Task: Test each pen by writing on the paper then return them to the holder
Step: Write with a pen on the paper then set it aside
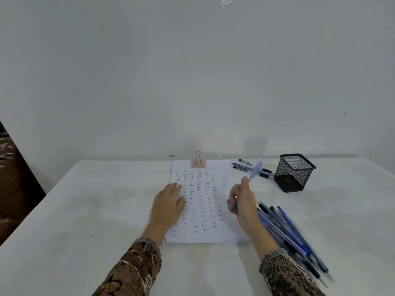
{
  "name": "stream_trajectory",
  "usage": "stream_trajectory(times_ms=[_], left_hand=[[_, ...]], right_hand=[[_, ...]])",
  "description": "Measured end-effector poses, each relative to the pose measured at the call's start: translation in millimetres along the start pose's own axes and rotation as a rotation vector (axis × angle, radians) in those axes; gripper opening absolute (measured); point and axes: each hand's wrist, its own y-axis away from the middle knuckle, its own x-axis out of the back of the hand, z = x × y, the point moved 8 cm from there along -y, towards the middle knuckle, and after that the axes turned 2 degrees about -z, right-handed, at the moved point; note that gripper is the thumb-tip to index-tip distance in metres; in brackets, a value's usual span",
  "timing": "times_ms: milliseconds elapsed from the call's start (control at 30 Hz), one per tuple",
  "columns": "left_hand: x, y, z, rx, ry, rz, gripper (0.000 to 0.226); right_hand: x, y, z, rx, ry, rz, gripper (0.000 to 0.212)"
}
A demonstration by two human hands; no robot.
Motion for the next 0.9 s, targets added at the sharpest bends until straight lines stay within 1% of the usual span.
stream_trajectory(times_ms=[33, 67, 133, 200, 267, 300, 333, 400, 467, 500, 533, 600, 633, 667, 767, 833, 900], left_hand=[[2, 0, 2, -0.019, -0.005, 0.028, 0.076], [4, 0, 3, -0.038, -0.008, 0.060, 0.074], [10, 2, 8, -0.088, -0.001, 0.130, 0.064], [14, 4, 13, -0.133, 0.052, 0.156, 0.062], [13, 6, 18, -0.180, 0.100, 0.125, 0.066], [12, 7, 22, -0.213, 0.098, 0.099, 0.067], [10, 8, 26, -0.247, 0.077, 0.067, 0.067], [4, 7, 32, -0.296, 0.015, -0.010, 0.070], [-2, 6, 33, -0.286, -0.030, -0.072, 0.078], [-5, 5, 33, -0.274, -0.040, -0.088, 0.075], [-6, 4, 33, -0.269, -0.044, -0.097, 0.066], [-10, 3, 35, -0.263, -0.056, -0.127, 0.041], [-10, 2, 35, -0.256, -0.052, -0.143, 0.032], [-11, 2, 35, -0.247, -0.044, -0.153, 0.029], [-10, 2, 33, -0.227, -0.006, -0.167, 0.028], [-8, 3, 33, -0.225, 0.039, -0.154, 0.027], [-3, 5, 32, -0.213, 0.089, -0.117, 0.025]], right_hand=[[-10, -2, -12, 0.085, 0.131, -0.056, 0.045], [-19, -5, -23, 0.202, 0.340, -0.101, 0.037], [-40, -11, -39, 0.506, 0.822, -0.147, 0.024], [-57, -14, -36, 0.776, 1.155, -0.197, 0.012], [-70, -15, -14, 0.895, 1.368, -0.257, 0.025], [-74, -14, -7, 0.933, 1.425, -0.262, 0.024], [-78, -11, -2, 0.975, 1.462, -0.263, 0.022], [-86, -3, 4, 1.074, 1.464, -0.253, 0.024], [-87, 2, 3, 1.119, 1.443, -0.210, 0.027], [-87, 3, 3, 1.125, 1.432, -0.190, 0.029], [-85, 4, 1, 1.123, 1.418, -0.174, 0.031], [-81, 3, -1, 1.100, 1.432, -0.159, 0.036], [-78, 1, -1, 1.075, 1.453, -0.157, 0.039], [-75, -2, -1, 1.057, 1.473, -0.150, 0.043], [-71, -8, -1, 1.066, 1.490, -0.148, 0.050], [-72, -14, 1, 1.111, 1.520, -0.193, 0.048], [-70, -18, -6, 1.174, 1.498, -0.207, 0.039]])
